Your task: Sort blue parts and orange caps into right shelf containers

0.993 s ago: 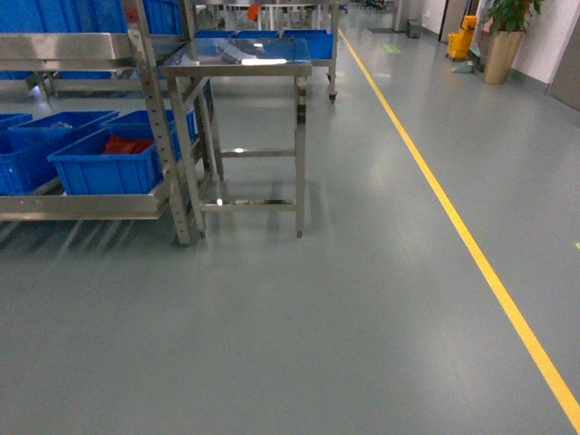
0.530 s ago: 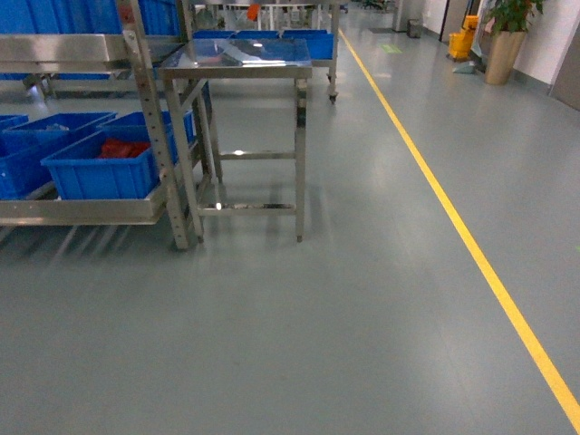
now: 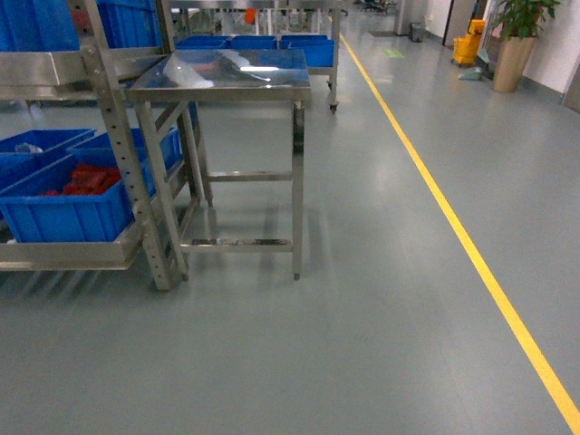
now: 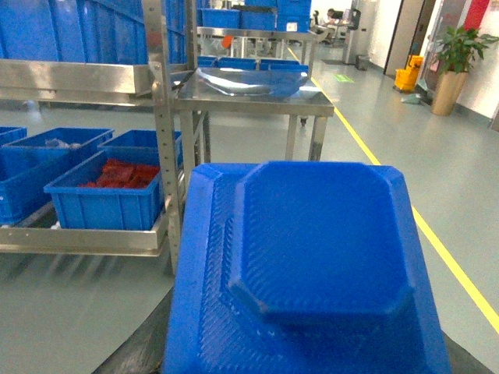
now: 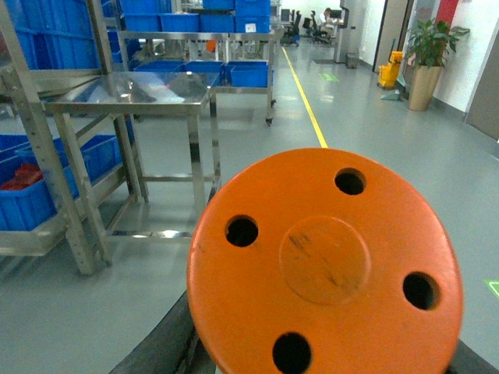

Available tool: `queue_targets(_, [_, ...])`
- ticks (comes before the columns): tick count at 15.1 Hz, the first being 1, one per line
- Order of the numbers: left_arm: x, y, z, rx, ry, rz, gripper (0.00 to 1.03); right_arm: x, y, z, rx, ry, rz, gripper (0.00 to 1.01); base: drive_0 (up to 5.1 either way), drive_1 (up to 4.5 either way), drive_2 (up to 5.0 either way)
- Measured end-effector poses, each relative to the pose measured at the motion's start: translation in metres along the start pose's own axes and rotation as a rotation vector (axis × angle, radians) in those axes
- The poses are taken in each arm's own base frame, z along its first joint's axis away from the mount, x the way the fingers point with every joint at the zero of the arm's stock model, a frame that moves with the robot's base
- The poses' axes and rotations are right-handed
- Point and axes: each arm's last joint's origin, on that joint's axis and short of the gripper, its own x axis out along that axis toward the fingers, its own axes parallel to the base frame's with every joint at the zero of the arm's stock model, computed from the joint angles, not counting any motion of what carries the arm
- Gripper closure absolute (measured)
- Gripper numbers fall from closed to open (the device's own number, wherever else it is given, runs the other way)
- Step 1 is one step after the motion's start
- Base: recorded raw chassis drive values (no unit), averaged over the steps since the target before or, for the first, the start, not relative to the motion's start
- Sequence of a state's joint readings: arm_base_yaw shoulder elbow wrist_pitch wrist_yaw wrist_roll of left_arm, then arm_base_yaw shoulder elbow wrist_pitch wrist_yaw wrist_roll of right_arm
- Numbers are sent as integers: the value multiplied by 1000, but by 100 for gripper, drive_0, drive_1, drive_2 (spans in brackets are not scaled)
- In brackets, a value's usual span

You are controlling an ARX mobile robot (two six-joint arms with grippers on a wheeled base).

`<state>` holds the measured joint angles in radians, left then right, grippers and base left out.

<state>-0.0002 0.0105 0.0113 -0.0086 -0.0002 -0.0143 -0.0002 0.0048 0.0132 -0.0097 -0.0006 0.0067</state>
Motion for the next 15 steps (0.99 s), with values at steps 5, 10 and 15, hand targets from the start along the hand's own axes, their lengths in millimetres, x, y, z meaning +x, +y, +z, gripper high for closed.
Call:
queue_targets(5, [0, 0, 0, 0, -1, 0, 61, 0, 0, 0, 0, -3, 0, 57, 8, 442, -425])
queue_targets(10, [0, 0, 0, 0, -3, 0, 61, 0, 0, 1, 0, -8, 0, 57, 2, 436, -431])
queue_targets(15, [0, 0, 0, 0, 1, 0, 61, 0, 0, 0, 0, -1, 0, 57, -9, 424, -443])
